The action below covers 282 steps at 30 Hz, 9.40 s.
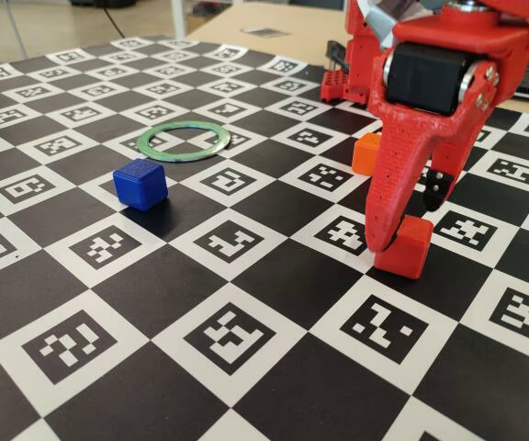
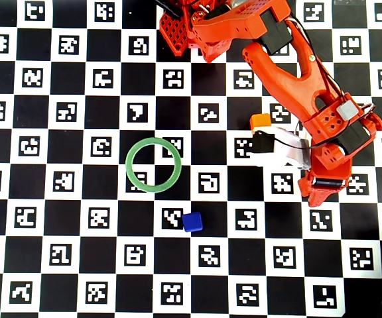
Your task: Grab the red cube then put it in the green circle then put the blue cube on top and finally the orange cube on top
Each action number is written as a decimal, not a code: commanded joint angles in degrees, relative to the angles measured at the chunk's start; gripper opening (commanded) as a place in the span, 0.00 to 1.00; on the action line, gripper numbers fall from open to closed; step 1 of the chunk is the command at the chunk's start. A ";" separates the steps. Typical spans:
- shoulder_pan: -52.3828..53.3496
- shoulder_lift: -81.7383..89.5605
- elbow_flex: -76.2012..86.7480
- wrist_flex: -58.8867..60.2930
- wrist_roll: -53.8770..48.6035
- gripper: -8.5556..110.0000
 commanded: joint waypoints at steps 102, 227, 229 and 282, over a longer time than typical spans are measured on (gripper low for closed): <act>8.79 18.28 -3.60 12.48 -23.91 0.10; 57.13 28.56 44.56 -17.84 -60.03 0.10; 57.22 28.56 44.56 -17.84 -59.50 0.10; 53.96 32.17 15.38 9.49 -51.06 0.29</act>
